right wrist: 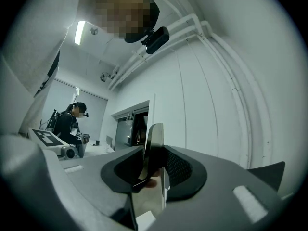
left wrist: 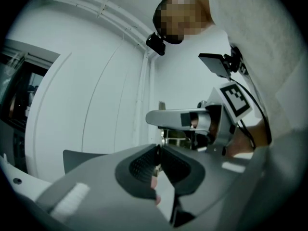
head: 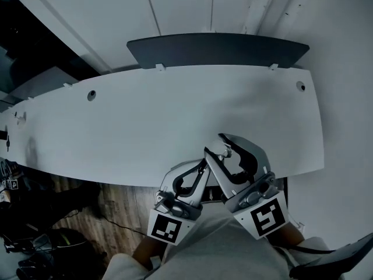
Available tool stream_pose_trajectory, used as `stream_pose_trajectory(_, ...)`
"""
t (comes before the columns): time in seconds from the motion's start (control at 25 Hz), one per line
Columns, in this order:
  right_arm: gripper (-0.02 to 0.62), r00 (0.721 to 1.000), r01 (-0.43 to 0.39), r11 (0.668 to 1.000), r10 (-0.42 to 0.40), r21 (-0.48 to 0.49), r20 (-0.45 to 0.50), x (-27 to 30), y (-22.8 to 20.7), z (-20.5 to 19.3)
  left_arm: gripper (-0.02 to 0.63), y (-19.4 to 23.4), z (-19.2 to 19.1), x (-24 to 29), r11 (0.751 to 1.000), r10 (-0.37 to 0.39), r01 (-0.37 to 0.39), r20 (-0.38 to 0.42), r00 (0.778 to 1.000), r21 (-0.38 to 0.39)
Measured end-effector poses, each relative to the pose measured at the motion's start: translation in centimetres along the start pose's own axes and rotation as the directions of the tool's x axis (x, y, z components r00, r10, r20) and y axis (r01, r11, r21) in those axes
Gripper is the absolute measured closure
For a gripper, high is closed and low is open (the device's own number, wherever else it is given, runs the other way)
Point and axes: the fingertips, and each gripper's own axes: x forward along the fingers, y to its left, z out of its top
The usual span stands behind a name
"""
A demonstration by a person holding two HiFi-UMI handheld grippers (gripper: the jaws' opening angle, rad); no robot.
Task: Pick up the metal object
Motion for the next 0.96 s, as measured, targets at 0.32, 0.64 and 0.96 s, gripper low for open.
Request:
stream_pose_trajectory(0.32,0.468,0.999,0.042,0.999,-0.042,-0.009,-0.013,-0.3,-0.1,0.2,0.589,-0.2,0.3,0.1,0.999,-0.032,0.033,0.011,0.999,-0.010)
stream_pose_trajectory(0.64,0.468,0.999,0.039,0.999,-0.039,-0.008,0.016,-1.7,-1.0,0.9,0.589,-1.7,0.5,0.7,0.999,-0.037,0.037,-0.002,0.999,0.022)
stream_pose_trajectory(0.96,0.468,0.998,0.056,0.998,-0.056,-0.010,0.007,0.5,0.4,0.6,0.589,0.7,0.5,-0.4,0.999,-0.048,0.048,-0.002,0.999,0.015)
